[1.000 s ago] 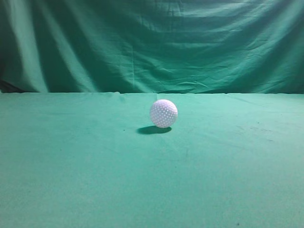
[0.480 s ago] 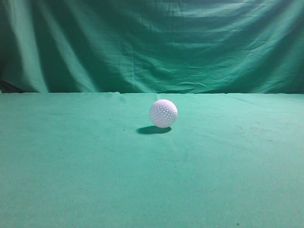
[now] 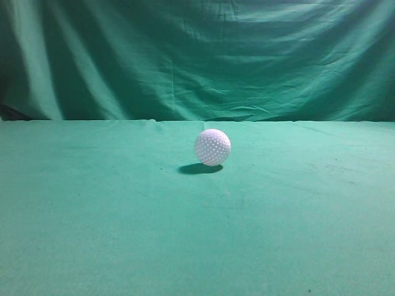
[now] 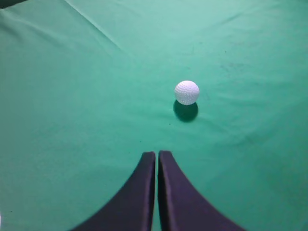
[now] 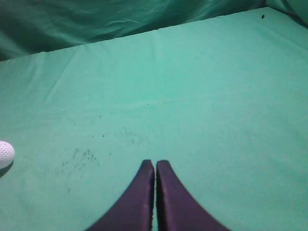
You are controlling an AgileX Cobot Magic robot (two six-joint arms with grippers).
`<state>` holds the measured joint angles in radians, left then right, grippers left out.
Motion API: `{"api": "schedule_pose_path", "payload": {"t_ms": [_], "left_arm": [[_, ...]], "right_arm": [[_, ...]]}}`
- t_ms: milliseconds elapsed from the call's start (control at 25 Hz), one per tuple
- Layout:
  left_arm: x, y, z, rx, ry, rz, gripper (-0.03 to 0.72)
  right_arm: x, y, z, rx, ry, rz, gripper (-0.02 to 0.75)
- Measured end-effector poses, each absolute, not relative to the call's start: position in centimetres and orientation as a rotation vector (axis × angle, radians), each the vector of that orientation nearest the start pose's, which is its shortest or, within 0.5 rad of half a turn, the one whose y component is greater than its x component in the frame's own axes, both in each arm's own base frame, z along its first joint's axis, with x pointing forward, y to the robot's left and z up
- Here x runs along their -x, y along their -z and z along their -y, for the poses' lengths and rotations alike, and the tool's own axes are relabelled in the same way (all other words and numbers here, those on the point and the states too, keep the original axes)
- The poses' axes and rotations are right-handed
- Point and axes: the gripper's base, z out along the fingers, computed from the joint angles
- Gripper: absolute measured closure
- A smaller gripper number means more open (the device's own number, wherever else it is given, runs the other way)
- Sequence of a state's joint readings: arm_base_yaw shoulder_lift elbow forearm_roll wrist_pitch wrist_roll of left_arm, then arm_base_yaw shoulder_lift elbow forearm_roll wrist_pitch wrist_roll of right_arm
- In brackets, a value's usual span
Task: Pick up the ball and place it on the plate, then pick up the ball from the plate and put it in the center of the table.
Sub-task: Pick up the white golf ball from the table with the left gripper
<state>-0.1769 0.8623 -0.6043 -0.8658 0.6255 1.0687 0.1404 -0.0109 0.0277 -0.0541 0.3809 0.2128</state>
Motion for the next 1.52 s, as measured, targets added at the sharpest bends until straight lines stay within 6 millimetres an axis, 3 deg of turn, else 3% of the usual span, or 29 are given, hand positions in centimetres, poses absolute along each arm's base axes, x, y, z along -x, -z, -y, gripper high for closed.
{"api": "schedule_pose_path", "payload": {"t_ms": [200, 320, 560, 720, 760, 800, 1000, 1200, 1320, 1520], "left_arm": [[-18.5, -28.5, 9.3, -0.977, 0.411, -2.062, 0.688], [-20.2, -27.6, 11.3, -1.082, 0.425, -2.086, 0.688], [-23.7, -25.4, 14.8, -1.227, 0.439, -2.13, 0.688], [-25.8, -24.1, 16.8, -1.308, 0.443, -2.13, 0.688], [-26.3, -23.8, 17.2, -1.314, 0.445, -2.133, 0.641], [-26.9, -23.5, 17.6, -1.327, 0.445, -2.134, 0.641], [-29.2, -22.2, 19.0, -1.344, 0.45, -2.149, 0.426], [-31.2, -21.0, 20.2, -1.351, 0.457, -2.163, 0.192], [-31.5, -20.4, 21.7, -1.385, 0.455, -2.138, 0.048], [-31.3, -19.2, 24.6, -1.476, 0.44, -2.069, 0.043]], "right_arm": [[-5.2, -17.0, -0.6, -0.036, -0.191, -1.883, 0.738], [-5.4, -17.9, -0.8, -0.081, -0.274, -1.781, 0.738], [-5.6, -19.6, -0.8, -0.102, -0.325, -1.597, 0.738], [-5.6, -20.2, -0.8, -0.103, -0.326, -1.611, 0.738], [-5.7, -20.7, -0.9, -0.104, -0.323, -1.64, 0.738], [-5.8, -21.3, -0.9, -0.104, -0.32, -1.674, 0.738], [-7.6, -23.7, -1.2, -0.111, -0.296, -1.886, 0.738], [-9.0, -25.4, -1.5, -0.123, -0.31, -1.949, 0.738], [-9.5, -25.6, -1.7, 0.027, -0.212, -2.002, 0.738], [-10.7, -26.5, -2.0, 0.296, -0.073, -2.154, 0.738]]}}
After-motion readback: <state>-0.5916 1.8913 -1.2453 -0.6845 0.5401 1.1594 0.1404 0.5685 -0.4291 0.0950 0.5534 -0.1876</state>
